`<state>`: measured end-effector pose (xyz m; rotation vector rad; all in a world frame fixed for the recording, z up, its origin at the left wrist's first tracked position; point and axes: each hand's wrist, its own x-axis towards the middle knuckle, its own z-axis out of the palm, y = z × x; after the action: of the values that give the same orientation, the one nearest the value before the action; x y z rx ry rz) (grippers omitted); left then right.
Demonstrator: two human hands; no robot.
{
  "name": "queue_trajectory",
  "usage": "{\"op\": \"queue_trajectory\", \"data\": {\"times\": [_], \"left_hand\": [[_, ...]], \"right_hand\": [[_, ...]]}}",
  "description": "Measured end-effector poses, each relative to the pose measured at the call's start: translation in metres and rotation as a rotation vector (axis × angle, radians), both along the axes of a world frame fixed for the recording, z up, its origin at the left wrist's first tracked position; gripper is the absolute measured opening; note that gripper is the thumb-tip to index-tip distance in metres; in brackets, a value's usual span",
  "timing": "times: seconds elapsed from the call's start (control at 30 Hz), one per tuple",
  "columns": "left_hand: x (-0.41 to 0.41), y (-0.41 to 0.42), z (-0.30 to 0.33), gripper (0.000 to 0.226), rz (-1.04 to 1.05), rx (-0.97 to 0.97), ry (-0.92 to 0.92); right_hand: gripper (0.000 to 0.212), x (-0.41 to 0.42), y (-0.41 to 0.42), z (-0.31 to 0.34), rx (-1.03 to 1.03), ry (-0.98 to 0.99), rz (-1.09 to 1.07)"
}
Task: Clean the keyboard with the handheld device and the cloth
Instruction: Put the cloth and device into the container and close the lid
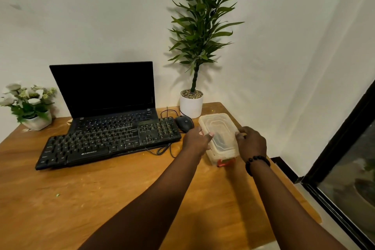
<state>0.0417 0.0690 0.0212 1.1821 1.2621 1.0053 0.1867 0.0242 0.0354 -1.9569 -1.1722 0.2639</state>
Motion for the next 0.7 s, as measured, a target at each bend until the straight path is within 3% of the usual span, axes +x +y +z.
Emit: {"op": "queue_trajectory", "data": {"times": [0.27,0.37,0.47,0.6,0.63,0.7], "left_hand": [[0.016,0.039,-0.041,0.058,0.058,-0.013,0.304],[0.017,0.035,-0.039,0.055,0.111,0.002,0.452],[0.017,0.037,-0.045,0.044,0.167,-0.061,0.431],[0.016,0.042,-0.051,0.026,0.161,-0.129,0.231],[0.016,0.040,-0.049,0.025,0.152,-0.121,0.247],[0.016,0.031,-0.042,0.035,0.138,0.082,0.489]], "right_hand": [[0.017,0.015,0.036,-0.029,-0.159,-0.118,-0.049],[0.018,0.014,0.039,-0.035,-0.172,-0.072,-0.027],[0.014,0.014,0.042,-0.037,-0.180,-0.083,0.002],[0.012,0.017,0.043,-0.037,-0.207,-0.001,0.020],[0.016,0.017,0.041,-0.036,-0.209,0.022,0.025],[0.030,0.017,0.038,-0.036,-0.197,0.105,0.012]]}}
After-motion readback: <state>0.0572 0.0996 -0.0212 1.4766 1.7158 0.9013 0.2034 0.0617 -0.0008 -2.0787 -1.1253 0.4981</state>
